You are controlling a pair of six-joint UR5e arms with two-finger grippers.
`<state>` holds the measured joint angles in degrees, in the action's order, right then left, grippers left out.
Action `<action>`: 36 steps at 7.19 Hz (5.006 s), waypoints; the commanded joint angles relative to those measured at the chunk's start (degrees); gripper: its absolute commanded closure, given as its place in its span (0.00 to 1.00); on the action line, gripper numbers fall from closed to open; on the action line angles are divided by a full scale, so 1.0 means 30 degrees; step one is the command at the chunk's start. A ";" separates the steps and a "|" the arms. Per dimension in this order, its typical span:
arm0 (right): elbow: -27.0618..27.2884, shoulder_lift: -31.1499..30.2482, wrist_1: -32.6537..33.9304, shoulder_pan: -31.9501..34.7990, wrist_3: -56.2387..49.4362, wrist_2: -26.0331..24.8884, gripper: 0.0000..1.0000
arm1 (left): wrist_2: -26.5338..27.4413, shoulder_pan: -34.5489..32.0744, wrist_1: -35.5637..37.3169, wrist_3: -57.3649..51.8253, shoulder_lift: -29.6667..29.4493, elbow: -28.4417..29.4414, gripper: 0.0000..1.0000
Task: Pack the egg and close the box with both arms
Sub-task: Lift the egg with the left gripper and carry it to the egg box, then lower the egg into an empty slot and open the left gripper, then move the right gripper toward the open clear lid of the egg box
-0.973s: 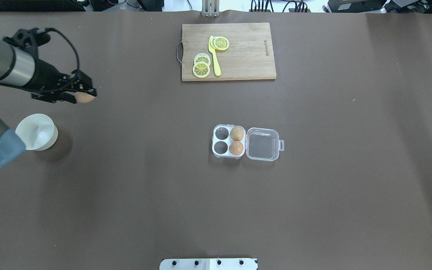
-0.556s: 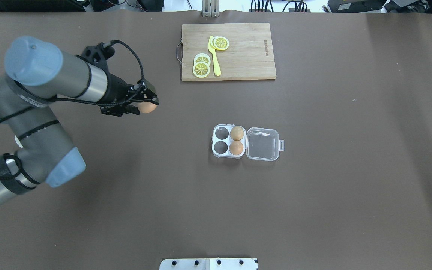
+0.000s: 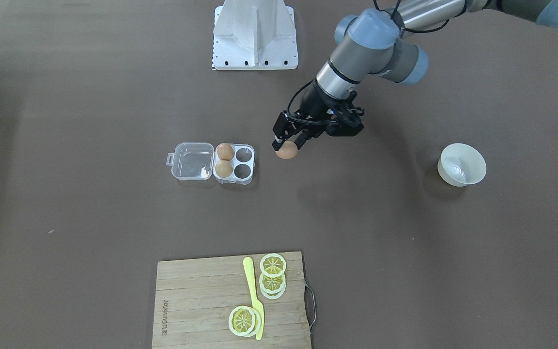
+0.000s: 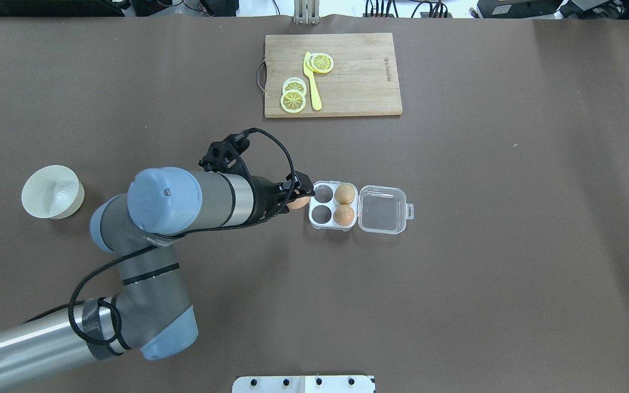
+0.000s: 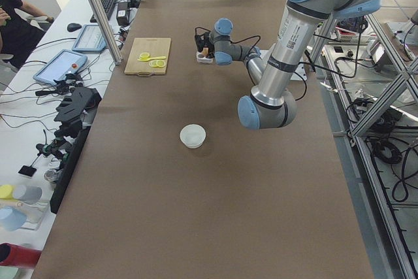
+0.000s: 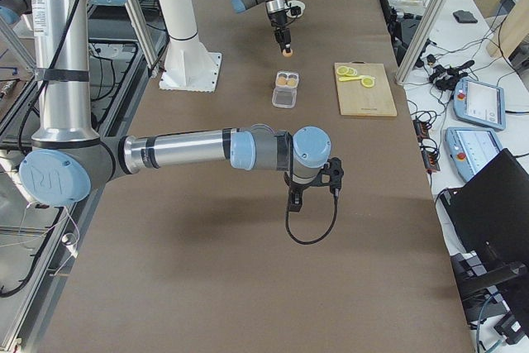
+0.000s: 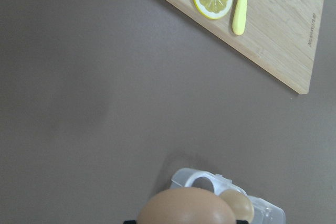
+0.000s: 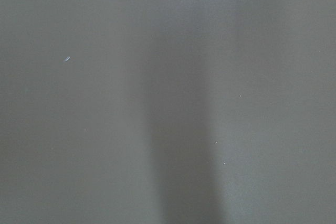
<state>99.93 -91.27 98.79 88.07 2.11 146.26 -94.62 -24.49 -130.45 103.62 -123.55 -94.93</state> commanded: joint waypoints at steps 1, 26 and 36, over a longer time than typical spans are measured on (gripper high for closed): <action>0.0002 0.0042 0.0058 0.0000 0.0000 0.0290 0.00 | 0.1831 0.0987 -0.2088 0.0324 -0.1115 0.2446 0.72; 0.1318 0.2552 -0.1875 -0.0554 0.2755 0.5704 0.01 | 0.1365 -0.0361 -0.2455 0.1084 -0.0096 0.1585 1.00; 0.1747 0.4291 -1.8599 -1.2682 2.7645 -0.5334 0.00 | 0.1365 -0.0361 -0.2396 0.1115 -0.0096 0.1644 1.00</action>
<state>110.53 -78.25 55.44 52.62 80.05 131.87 -90.53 -25.54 -137.64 106.96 -123.84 -90.11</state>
